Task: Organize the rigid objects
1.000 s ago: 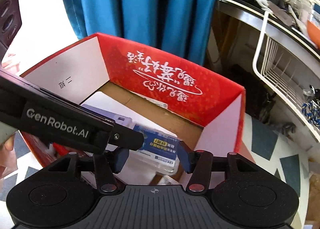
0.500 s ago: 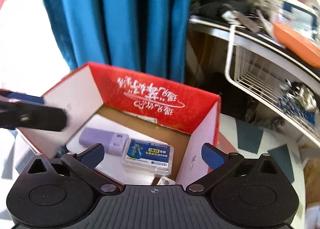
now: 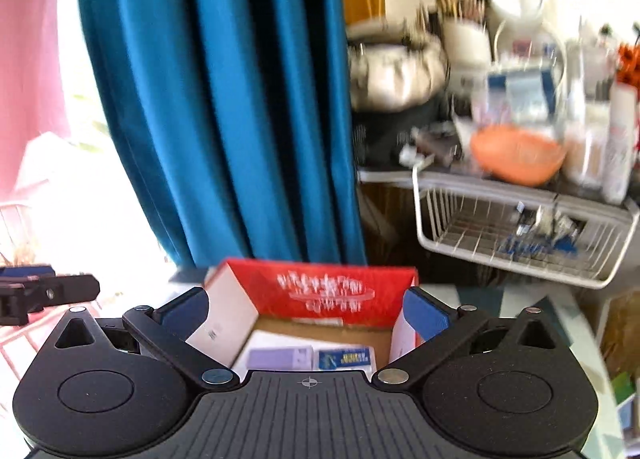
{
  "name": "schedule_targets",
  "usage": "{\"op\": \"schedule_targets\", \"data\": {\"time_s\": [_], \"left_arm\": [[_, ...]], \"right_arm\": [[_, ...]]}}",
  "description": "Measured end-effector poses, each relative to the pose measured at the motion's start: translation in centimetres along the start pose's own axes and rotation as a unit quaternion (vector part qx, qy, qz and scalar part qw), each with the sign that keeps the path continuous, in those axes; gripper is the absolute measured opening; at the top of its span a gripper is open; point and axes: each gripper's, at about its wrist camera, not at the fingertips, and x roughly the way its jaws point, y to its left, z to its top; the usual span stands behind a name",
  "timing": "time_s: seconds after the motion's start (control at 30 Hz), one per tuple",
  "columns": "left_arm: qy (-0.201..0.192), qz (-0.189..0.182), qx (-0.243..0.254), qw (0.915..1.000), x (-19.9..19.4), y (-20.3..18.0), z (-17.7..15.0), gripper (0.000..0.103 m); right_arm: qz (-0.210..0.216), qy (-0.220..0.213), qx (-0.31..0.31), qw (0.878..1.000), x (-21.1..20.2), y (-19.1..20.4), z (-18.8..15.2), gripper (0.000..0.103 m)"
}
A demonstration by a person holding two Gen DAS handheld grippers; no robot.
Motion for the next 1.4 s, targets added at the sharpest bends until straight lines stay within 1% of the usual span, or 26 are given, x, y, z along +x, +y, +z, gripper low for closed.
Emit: {"op": "schedule_targets", "data": {"time_s": [0.17, 0.23, 0.37, 0.47, 0.6, 0.7, 0.77, 0.87, 1.0, 1.13, 1.27, 1.4], "left_arm": [[-0.023, 0.039, 0.013, 0.9989, -6.0, -0.7, 0.6, 0.103], [-0.028, 0.040, 0.014, 0.9987, -8.3, -0.8, 1.0, 0.103], [-0.064, 0.035, 0.000, 0.9974, -13.0, -0.4, 0.9, 0.103], [-0.081, 0.049, 0.004, 0.9955, -15.6, -0.8, 0.5, 0.103], [-0.088, 0.069, 0.012, 0.9937, -18.3, -1.5, -0.4, 0.103], [-0.096, 0.082, 0.014, 0.9919, -19.7, -1.9, -1.4, 0.103], [-0.103, 0.091, 0.017, 0.9903, -20.4, -2.0, -2.0, 0.103], [-0.110, 0.094, 0.012, 0.9894, -21.3, -1.9, -2.1, 0.103], [-0.123, 0.098, 0.012, 0.9874, -22.3, -1.9, -1.9, 0.103], [-0.127, 0.098, 0.012, 0.9870, -22.5, -1.9, -1.8, 0.103], [-0.124, 0.108, 0.010, 0.9864, -22.4, -1.7, -2.0, 0.103], [-0.122, 0.108, 0.009, 0.9866, -22.4, -1.8, -2.1, 0.103]], "right_arm": [[-0.017, -0.041, -0.017, 0.999, -6.2, 3.1, 1.2, 0.103], [-0.016, -0.050, -0.012, 0.999, -8.6, 4.1, 1.4, 0.103], [0.012, -0.065, 0.014, 0.998, -13.0, 5.2, 1.5, 0.103], [0.010, -0.070, 0.019, 0.997, -15.7, 6.1, 1.3, 0.103], [0.008, -0.081, 0.013, 0.997, -18.7, 7.2, 0.5, 0.103], [0.009, -0.081, 0.014, 0.997, -20.0, 7.6, -0.2, 0.103], [0.004, -0.074, 0.013, 0.997, -20.4, 7.8, -0.7, 0.103], [0.004, -0.067, 0.003, 0.998, -20.9, 8.3, -1.3, 0.103], [-0.008, -0.076, -0.017, 0.997, -21.2, 9.3, -1.4, 0.103], [-0.015, -0.087, -0.024, 0.996, -21.9, 9.5, -1.3, 0.103], [-0.017, -0.088, -0.023, 0.996, -22.1, 9.3, -1.3, 0.103], [-0.019, -0.083, -0.018, 0.996, -22.2, 8.9, -1.3, 0.103]]}}
